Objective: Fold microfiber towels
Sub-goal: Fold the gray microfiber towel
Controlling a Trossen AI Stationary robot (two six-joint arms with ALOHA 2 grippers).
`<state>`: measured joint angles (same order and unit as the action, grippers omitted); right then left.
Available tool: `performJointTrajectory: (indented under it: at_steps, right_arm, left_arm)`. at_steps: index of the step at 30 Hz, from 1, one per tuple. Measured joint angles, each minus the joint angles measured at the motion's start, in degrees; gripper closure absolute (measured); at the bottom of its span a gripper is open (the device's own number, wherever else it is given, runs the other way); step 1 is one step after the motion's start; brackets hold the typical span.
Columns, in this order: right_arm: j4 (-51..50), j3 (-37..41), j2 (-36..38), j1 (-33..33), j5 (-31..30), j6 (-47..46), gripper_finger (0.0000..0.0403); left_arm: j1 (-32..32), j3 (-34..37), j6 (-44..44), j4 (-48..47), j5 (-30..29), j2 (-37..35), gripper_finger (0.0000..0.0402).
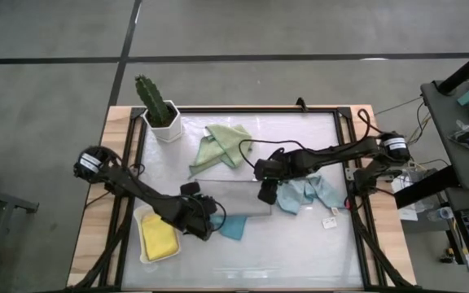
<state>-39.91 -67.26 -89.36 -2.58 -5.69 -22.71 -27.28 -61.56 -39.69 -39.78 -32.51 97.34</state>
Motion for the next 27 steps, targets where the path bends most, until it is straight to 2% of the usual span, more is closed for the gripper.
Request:
performJointTrajectory:
  at_steps: [3,6,12,17,21,27]
  right_arm:
    - [2.2,1.1,0.1,-2.4,-0.3,0.2,0.0242]
    - [10.2,4.2,0.1,-6.0,0.1,0.2,0.0261]
    - [25.9,12.4,-0.1,-11.4,0.1,-0.6,0.0312]
    - [26.0,14.3,-0.2,-13.3,0.2,-0.2,0.0341]
    - [23.1,13.1,0.0,-14.0,2.9,3.0,0.0324]
    - [19.2,12.3,0.0,-15.9,3.1,8.0,0.0255]
  left_arm:
    - [0.7,2.2,-0.1,4.1,-7.2,0.0,0.0288]
    - [1.8,4.4,-0.4,6.4,-10.6,0.1,0.0288]
    - [3.5,7.8,-0.5,9.8,-10.9,0.2,0.0288]
    - [3.4,7.6,-0.2,10.8,-8.2,0.2,0.0288]
    - [3.3,6.1,1.9,12.6,-8.1,0.1,0.0288]
    - [3.3,6.0,8.7,21.6,-7.0,0.1,0.0288]
